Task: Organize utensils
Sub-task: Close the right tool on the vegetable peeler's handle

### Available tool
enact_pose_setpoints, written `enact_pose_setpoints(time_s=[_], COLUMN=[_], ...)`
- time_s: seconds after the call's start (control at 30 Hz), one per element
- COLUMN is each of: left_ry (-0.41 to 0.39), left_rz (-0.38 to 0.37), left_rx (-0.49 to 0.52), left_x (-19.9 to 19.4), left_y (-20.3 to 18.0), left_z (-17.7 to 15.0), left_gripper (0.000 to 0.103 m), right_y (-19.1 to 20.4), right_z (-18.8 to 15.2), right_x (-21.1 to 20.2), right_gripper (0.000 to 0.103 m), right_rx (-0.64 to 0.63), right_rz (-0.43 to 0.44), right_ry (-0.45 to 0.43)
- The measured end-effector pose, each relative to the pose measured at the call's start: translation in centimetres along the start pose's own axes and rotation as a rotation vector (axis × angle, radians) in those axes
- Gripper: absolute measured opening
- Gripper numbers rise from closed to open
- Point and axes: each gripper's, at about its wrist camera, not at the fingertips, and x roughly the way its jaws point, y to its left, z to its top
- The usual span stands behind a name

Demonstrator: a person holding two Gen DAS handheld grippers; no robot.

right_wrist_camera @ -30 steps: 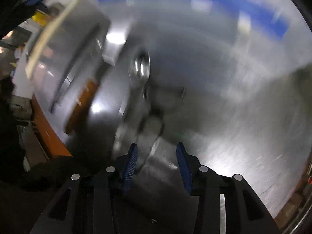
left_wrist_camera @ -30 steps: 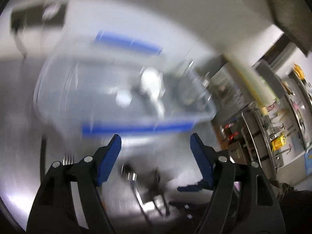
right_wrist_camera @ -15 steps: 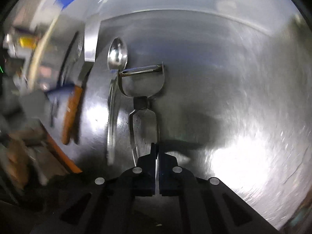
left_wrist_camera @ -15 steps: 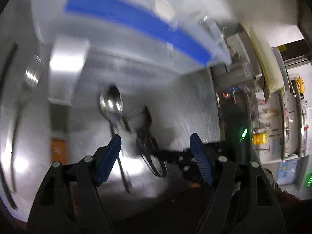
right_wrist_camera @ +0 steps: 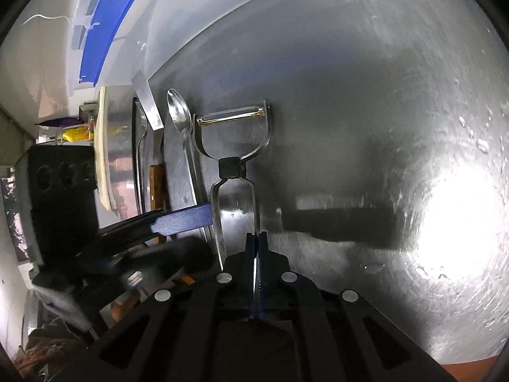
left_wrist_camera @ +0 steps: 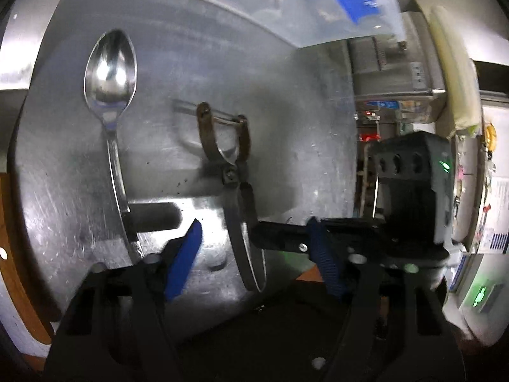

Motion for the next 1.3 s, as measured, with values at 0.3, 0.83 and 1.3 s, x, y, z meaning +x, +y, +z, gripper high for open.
enact_pose_setpoints(time_s=[0.3,0.83,1.3], left_ry=[0.024,0.056,-0.056], left_rz=[-0.002,-0.067,0.099], left_rx=[-0.031,-0.01,0.107], left_x=[1.1,1.6,-1.5], left_y=[-0.3,-0.1,-1.2], left_z=[0.4,0.9,0.9], left_gripper=[0.012,0.003,0.003], right_y=[0.7,1.7,6.1], right_z=[-2.0,-1.3,-1.8], right_x=[-0.1,1.2,-0.1], right_gripper=[0.003,0.006,0.047], right_rx=[0.004,-0.007,-0.203], right_rz=[-0.014,-0.061,-0.339], right_ry=[-0.007,0.016,-0.075])
